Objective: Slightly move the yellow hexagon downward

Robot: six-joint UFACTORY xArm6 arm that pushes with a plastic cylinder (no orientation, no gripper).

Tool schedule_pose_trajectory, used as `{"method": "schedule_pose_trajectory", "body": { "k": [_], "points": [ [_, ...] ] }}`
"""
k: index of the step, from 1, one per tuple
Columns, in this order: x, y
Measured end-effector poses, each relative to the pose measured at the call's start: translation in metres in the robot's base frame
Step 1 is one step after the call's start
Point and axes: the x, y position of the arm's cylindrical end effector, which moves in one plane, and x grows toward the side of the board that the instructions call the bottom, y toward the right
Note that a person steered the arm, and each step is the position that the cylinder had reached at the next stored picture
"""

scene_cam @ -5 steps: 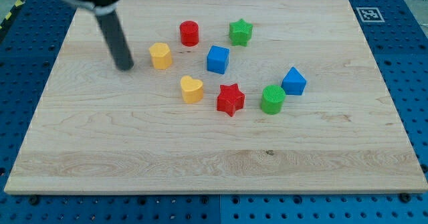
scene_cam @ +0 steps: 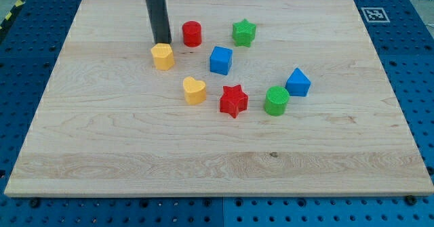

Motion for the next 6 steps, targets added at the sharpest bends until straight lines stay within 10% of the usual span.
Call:
{"method": "schedule_pose_trajectory", "body": {
  "k": [6],
  "points": [
    [0.056, 0.0]
  ]
}}
